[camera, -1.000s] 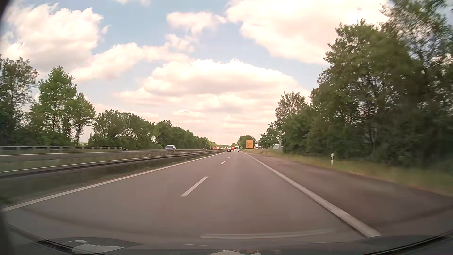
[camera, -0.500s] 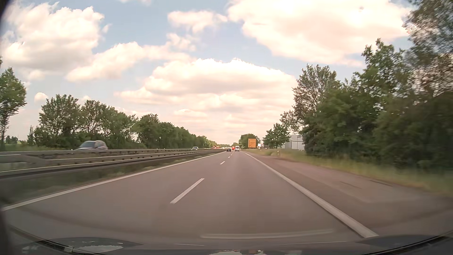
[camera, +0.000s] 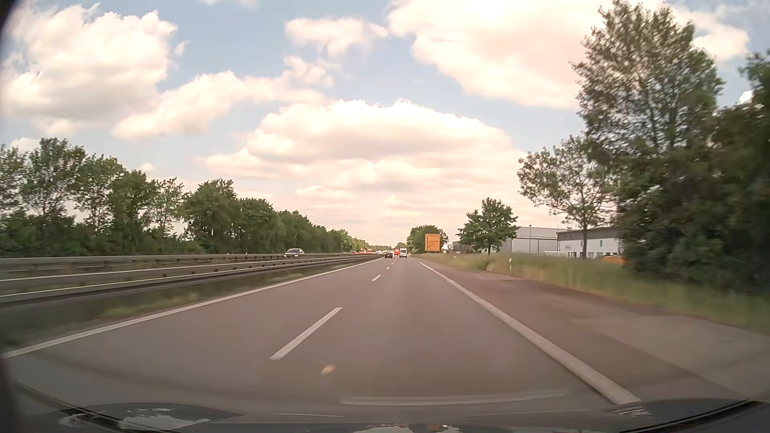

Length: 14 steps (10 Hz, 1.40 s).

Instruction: Follow the waypoints while adhering to traffic rules and regulations

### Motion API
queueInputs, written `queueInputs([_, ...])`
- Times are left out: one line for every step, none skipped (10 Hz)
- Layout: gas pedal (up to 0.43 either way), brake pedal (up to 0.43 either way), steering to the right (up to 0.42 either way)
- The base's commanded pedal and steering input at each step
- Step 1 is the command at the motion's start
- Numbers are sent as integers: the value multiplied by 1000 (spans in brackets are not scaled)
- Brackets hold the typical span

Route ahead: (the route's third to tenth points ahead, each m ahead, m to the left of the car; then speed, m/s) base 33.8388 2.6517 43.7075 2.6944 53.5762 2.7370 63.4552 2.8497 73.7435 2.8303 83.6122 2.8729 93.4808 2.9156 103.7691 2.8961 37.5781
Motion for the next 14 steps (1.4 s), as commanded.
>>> queueInputs([189,12,-1])
queueInputs([197,12,-1])
queueInputs([197,12,-1])
queueInputs([197,6,-1])
queueInputs([197,12,-1])
queueInputs([197,12,-1])
queueInputs([197,12,-1])
queueInputs([197,12,-1])
queueInputs([197,12,-1])
queueInputs([197,6,-1])
queueInputs([197,12,-1])
queueInputs([197,6,-1])
queueInputs([197,12,-1])
queueInputs([197,12,-1])
